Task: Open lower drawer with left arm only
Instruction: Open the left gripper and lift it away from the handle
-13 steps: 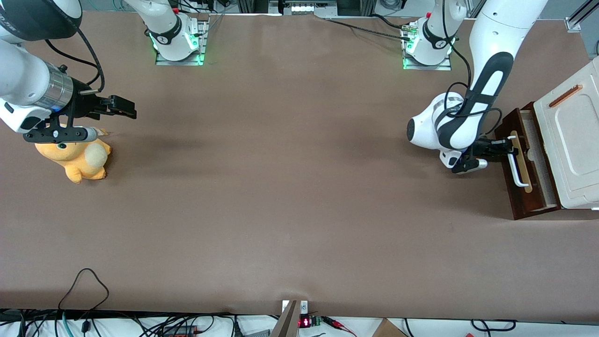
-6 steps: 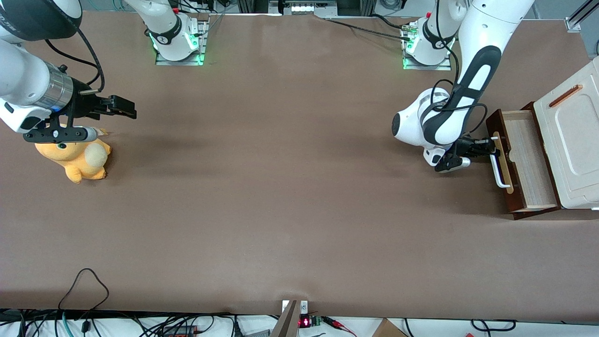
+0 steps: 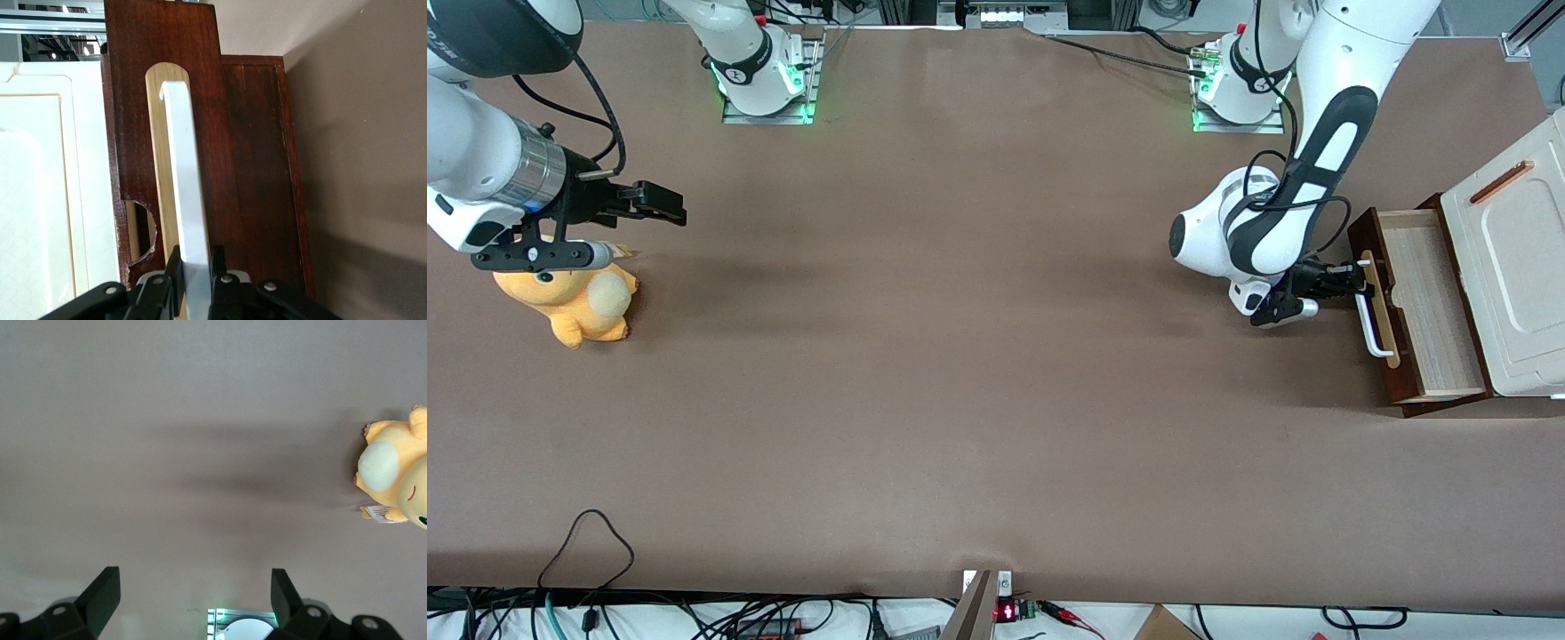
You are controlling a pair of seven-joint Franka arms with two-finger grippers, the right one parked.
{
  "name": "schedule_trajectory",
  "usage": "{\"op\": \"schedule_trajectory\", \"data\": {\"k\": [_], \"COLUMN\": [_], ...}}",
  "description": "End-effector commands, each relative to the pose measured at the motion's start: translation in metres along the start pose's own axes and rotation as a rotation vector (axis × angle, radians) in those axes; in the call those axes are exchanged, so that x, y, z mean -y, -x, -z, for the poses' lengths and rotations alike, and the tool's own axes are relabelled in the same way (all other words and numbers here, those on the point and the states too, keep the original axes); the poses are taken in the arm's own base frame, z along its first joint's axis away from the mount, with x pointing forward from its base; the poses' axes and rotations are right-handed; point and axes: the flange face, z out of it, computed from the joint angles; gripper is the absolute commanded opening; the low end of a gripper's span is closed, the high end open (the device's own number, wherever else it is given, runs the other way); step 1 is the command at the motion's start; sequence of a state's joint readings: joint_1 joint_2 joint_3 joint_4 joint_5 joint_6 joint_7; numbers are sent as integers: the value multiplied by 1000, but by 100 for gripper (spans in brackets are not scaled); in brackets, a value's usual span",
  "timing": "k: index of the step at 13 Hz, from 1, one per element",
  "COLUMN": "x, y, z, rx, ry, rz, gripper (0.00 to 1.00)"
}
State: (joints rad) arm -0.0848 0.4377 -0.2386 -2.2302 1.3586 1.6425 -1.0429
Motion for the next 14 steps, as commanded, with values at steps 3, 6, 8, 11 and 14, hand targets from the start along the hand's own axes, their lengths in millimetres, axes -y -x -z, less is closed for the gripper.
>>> {"op": "schedule_trajectory", "data": {"k": [3, 6, 8, 11, 14], "x": [16, 37, 92, 197, 293], "y": [-10, -16, -33, -54, -49], "z": [33, 70, 103, 147, 160], "rx": [-24, 63, 128, 207, 233], "ry": [47, 179, 320, 636, 950], "rz": [6, 90, 190, 275, 310], "gripper": [100, 100, 100, 100, 100]}}
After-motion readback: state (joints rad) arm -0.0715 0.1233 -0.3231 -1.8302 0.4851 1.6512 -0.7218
